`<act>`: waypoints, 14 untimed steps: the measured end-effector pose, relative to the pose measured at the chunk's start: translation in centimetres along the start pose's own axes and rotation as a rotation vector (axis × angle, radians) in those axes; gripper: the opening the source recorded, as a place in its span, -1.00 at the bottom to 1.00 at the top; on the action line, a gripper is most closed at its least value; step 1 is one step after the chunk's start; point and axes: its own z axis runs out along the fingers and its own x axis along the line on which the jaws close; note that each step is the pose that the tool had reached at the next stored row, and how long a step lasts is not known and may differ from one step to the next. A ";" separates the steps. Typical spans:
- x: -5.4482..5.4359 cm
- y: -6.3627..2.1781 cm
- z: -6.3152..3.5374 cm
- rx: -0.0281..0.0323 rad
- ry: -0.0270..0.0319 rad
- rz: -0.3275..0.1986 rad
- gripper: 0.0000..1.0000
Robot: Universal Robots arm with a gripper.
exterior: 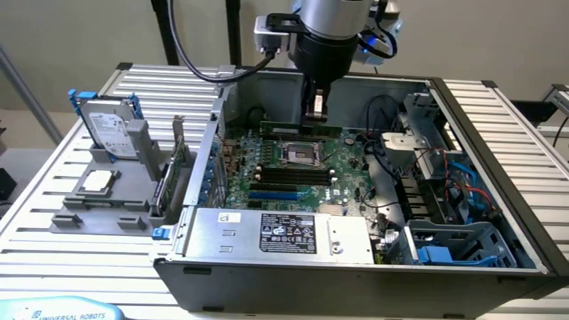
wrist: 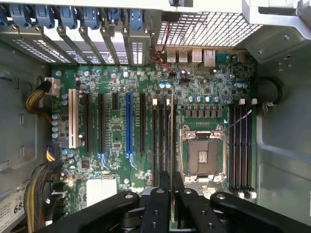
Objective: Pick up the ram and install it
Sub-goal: 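Insert the ram into the slot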
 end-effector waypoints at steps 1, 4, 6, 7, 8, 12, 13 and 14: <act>0.0 -0.11 0.17 0.0000 0.0005 0.000 -0.73; 0.0 -0.36 0.71 0.0002 0.0037 0.000 -0.73; 0.0 -0.47 1.06 0.0003 0.0072 0.000 -0.73; 0.0 -0.51 1.24 0.0003 0.0086 0.001 -0.73; 0.0 -0.56 1.42 0.0004 0.0100 0.001 -0.73; -0.2 -0.68 2.16 0.0004 0.0128 0.001 -0.73; -0.3 -0.69 2.36 0.0006 0.0139 0.001 -0.73; -0.5 -0.69 2.52 0.0005 0.0156 0.001 -0.73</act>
